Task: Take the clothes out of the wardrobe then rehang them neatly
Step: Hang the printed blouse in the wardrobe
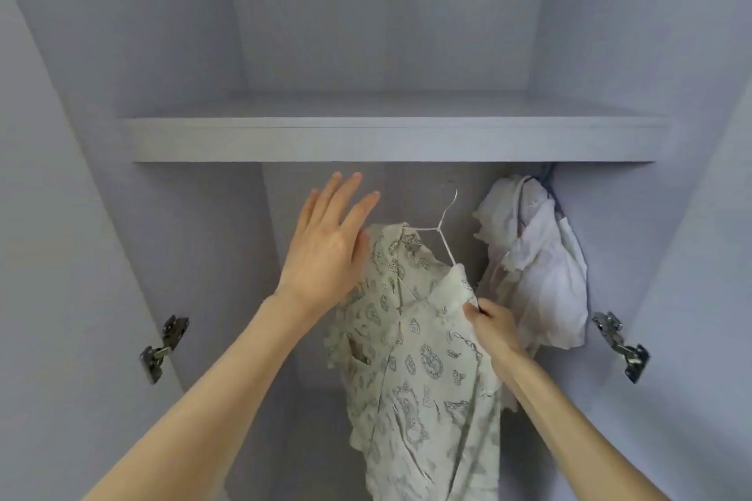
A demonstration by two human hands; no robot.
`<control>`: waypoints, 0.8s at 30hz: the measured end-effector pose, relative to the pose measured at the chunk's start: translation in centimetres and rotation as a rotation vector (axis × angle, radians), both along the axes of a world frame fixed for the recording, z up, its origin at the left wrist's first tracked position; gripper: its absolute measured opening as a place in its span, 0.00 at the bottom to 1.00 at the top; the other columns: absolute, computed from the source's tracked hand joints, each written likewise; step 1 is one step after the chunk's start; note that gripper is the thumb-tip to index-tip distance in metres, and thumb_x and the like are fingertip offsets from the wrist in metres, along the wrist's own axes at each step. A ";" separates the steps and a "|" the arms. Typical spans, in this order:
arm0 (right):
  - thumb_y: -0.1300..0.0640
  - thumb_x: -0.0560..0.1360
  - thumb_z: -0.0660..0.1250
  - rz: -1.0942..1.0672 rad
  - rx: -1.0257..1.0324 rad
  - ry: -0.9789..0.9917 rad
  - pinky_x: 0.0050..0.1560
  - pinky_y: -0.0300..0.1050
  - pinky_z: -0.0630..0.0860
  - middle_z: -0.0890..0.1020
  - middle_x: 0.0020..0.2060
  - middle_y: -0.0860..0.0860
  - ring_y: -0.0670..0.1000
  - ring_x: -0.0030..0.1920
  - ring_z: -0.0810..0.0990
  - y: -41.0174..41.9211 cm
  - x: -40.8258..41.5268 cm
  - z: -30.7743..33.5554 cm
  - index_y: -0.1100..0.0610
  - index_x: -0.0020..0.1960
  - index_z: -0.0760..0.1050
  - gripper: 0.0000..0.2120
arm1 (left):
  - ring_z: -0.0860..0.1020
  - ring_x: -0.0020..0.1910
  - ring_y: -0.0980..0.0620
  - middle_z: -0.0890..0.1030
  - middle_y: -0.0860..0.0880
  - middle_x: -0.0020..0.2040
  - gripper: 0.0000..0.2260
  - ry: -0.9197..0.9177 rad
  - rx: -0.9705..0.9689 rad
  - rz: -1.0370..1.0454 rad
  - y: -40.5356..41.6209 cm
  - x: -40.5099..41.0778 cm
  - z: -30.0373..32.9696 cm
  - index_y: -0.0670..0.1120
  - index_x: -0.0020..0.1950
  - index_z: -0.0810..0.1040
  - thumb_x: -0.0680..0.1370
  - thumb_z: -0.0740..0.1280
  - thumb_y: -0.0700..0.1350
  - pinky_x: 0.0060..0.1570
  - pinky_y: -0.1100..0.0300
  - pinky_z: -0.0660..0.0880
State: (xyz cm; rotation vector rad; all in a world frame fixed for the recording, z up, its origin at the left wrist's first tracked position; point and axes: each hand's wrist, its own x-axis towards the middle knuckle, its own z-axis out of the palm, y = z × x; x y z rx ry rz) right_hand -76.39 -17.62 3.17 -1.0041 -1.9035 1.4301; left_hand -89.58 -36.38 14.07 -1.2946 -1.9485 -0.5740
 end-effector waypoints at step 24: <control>0.61 0.77 0.59 -0.253 0.033 0.100 0.45 0.47 0.72 0.76 0.38 0.57 0.55 0.41 0.74 16.2 -9.2 3.3 0.64 0.45 0.77 0.10 | 0.64 0.66 0.39 0.70 0.39 0.64 0.22 0.232 0.211 0.224 13.5 -4.3 4.0 0.48 0.70 0.67 0.77 0.63 0.52 0.66 0.38 0.57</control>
